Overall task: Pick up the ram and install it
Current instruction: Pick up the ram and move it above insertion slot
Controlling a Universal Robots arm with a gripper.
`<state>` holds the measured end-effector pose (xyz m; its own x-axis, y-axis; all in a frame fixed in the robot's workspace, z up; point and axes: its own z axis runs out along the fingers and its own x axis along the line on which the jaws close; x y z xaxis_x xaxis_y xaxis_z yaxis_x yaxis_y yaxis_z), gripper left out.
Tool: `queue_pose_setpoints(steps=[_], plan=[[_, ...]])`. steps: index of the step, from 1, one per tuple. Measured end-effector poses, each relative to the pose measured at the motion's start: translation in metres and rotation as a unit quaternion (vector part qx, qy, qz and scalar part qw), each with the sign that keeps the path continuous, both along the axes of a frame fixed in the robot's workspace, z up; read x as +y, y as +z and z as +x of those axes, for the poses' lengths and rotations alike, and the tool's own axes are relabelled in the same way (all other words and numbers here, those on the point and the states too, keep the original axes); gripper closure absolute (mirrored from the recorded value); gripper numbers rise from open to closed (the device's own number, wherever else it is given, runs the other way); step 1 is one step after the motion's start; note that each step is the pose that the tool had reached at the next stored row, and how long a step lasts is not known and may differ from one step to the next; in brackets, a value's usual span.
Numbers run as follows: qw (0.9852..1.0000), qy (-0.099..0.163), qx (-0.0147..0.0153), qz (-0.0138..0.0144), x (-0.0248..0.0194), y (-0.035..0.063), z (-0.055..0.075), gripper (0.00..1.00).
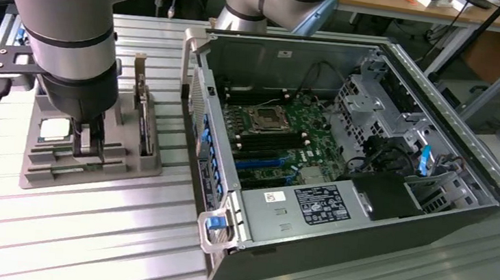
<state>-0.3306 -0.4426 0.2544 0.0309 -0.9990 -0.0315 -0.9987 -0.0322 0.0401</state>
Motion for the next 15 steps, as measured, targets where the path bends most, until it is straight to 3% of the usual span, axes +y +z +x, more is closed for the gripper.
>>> queue_pose_setpoints(steps=[15], plan=[[1.0000, 0.000, 0.0000, 0.0000, 0.0000, -0.0067, -0.0004, 0.58]])
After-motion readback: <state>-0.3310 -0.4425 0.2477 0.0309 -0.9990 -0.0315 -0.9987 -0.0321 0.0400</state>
